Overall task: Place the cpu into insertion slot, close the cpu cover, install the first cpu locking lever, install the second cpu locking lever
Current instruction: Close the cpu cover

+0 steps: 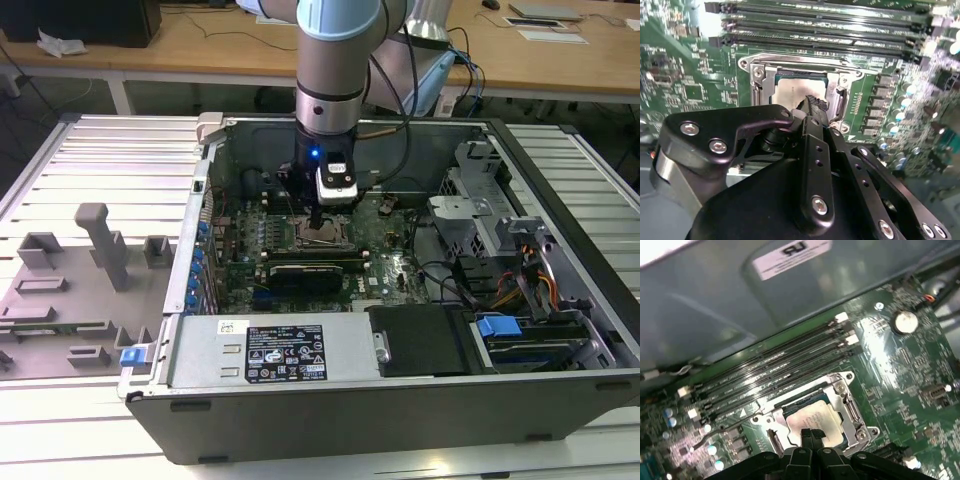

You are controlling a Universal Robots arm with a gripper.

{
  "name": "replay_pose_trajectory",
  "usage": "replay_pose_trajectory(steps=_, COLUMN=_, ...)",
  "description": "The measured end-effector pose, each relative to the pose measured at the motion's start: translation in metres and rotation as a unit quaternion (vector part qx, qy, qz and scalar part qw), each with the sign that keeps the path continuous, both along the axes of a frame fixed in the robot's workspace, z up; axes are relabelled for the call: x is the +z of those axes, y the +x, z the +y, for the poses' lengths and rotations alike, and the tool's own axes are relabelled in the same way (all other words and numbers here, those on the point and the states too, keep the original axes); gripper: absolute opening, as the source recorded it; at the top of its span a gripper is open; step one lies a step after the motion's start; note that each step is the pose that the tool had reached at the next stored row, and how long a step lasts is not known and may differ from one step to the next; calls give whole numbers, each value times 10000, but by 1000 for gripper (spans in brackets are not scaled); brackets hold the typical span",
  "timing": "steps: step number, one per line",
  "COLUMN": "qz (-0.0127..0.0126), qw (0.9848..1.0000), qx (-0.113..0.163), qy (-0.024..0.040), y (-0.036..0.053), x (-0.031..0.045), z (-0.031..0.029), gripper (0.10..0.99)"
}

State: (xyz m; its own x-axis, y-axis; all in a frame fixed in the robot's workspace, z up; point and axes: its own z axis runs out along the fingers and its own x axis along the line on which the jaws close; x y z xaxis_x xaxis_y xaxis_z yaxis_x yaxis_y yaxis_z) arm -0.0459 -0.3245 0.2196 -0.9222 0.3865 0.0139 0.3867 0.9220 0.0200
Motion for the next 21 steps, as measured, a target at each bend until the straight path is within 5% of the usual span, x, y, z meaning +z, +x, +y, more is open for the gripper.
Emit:
replay_pose_trajectory(steps=4, qz=0, qw=9992, qx=412, qy=0, y=0, x=-10, z=0, gripper=106)
replay_pose_trajectory(steps=9, qz=-6, qw=9935, qx=1137, qy=-1, y=0, x=-27, z=0, gripper=106)
replay_pose_trajectory(steps=14, qz=-81, qw=9863, qx=1646, qy=-8, y=1, x=-35, z=0, gripper=106)
replay_pose_trajectory(steps=17, qz=-107, qw=9775, qx=2105, qy=-10, y=0, x=-35, z=0, gripper=106)
replay_pose_trajectory(steps=19, qz=-107, qw=9765, qx=2151, qy=-9, y=-4, x=-35, z=0, gripper=106)
replay_pose_trajectory(steps=21, qz=-107, qw=9783, qx=2067, qy=-10, y=-48, x=-36, z=0, gripper=106)
